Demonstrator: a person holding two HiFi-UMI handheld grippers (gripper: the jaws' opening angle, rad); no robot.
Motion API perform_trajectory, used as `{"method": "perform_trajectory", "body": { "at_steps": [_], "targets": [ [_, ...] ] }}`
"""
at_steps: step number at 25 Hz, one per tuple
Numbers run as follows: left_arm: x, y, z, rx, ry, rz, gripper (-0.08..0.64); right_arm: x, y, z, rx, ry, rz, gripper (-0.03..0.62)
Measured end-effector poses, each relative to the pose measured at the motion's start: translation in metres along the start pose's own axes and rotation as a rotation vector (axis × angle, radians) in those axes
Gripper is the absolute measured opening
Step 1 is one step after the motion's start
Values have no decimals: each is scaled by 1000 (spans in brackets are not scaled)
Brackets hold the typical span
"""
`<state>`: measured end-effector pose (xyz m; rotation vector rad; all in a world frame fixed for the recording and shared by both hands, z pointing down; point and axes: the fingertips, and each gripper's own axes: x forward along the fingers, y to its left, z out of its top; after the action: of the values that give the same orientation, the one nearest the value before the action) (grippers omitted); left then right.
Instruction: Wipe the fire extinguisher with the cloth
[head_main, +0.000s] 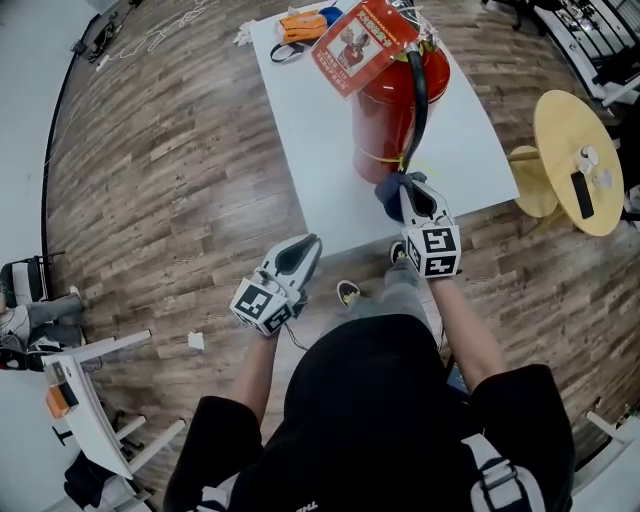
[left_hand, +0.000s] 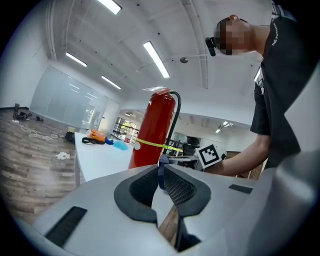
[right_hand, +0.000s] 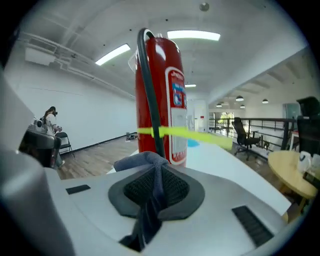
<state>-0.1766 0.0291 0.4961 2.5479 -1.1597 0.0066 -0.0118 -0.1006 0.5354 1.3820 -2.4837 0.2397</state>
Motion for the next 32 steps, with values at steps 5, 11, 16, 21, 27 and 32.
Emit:
{"method": "perform_trajectory", "body": {
  "at_steps": [5, 11, 16, 21, 27, 32],
  "targets": [
    [-1, -1, 1, -9, -16, -7, 48, -44, 7, 96, -81, -211, -19, 40],
    [3, 2, -2, 4, -10, -18, 48, -85, 5, 251, -201, -458, 40, 40],
    [8, -2, -7, -4, 0, -33, 48, -87, 14, 333, -404, -435, 120, 40],
    [14, -6, -9, -2, 5, -30, 48, -72, 39, 324, -464, -377, 244, 40],
    [12, -7, -12, -11, 11, -24, 48, -92, 22, 282, -272, -396, 238, 40],
    [8, 3, -14, -26, 27, -20, 48, -53, 26, 156, -193, -76, 234, 40]
  ]
}}
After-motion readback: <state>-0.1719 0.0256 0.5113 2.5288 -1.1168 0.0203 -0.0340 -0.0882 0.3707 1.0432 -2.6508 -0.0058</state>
